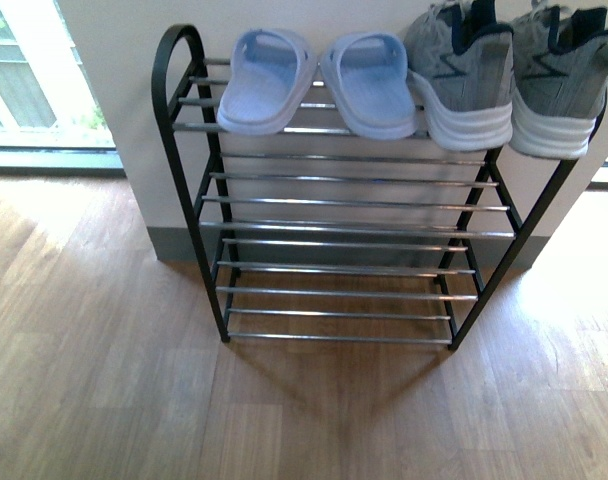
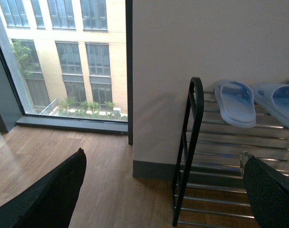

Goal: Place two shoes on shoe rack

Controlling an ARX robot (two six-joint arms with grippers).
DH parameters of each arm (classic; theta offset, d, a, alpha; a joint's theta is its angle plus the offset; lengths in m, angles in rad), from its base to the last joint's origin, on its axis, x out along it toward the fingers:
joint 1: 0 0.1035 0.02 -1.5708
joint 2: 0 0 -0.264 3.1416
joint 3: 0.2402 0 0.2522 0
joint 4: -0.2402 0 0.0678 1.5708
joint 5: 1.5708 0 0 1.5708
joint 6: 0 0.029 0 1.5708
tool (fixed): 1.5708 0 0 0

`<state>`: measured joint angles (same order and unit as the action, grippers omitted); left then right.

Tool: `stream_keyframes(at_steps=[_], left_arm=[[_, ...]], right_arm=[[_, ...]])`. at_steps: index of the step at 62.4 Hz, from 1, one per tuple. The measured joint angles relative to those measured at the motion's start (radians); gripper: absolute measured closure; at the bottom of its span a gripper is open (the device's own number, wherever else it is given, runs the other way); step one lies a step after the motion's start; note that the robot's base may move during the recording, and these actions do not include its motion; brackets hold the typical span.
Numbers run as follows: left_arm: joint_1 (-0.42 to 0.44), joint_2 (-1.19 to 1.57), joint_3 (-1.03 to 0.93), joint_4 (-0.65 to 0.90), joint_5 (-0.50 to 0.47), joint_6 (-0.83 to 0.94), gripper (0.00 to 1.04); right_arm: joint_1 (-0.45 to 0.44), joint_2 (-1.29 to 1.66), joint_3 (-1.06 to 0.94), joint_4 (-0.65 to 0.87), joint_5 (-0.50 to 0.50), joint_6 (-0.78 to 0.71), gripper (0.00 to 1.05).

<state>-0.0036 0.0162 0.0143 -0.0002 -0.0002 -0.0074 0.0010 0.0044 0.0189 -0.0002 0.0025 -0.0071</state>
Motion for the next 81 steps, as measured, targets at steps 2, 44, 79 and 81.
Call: stream_keyframes(at_steps=[2,44,79,81], left_arm=[[0.000,0.000,0.000,0.000,0.000,0.000,0.09],[0.000,0.000,0.000,0.000,0.000,0.000,0.09],[0.000,0.000,0.000,0.000,-0.001,0.000,0.09],[0.000,0.000,0.000,0.000,-0.003,0.000,0.09]], right_arm=[[0.000,0.000,0.000,0.000,0.000,0.000,0.09],[0.000,-0.001,0.000,0.000,0.000,0.000,0.09],[0.000,-0.002,0.000,0.000,-0.003,0.000,0.09],[0.000,-0.002,0.000,0.000,-0.004,0.000,0.09]])
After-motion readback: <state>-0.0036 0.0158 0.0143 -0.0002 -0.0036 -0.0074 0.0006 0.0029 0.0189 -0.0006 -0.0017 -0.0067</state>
